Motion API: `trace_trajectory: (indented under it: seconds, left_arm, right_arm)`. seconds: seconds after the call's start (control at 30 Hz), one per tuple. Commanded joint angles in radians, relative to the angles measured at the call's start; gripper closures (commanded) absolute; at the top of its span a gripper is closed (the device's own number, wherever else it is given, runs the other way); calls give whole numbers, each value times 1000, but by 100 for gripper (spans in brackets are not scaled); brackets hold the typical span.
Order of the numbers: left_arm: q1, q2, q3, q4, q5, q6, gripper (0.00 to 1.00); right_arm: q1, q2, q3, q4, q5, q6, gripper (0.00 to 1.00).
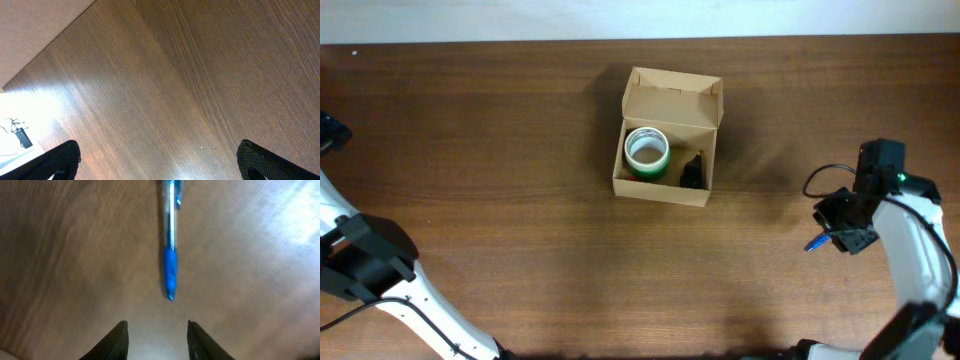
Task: Pack container
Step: 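Move the right gripper to the blue pen on the table, then lower the right gripper onto the blue pen and grasp it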
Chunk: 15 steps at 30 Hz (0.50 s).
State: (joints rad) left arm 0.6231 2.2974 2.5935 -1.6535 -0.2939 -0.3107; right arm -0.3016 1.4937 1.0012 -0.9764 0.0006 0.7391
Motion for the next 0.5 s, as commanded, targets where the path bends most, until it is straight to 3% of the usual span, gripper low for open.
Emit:
trace_trajectory:
  seconds: [0.0, 0.17, 0.47]
  left_arm:
    - [4, -24, -5, 0, 3, -13, 0]
    - [4, -24, -5, 0, 3, -13, 0]
    - [4, -24, -5, 0, 3, -13, 0]
  right_arm:
    - [-8, 53, -4, 31, -16, 37, 57]
    - [-8, 117, -4, 58, 32, 37, 50]
    - [-61, 148, -5, 60, 70, 36, 49]
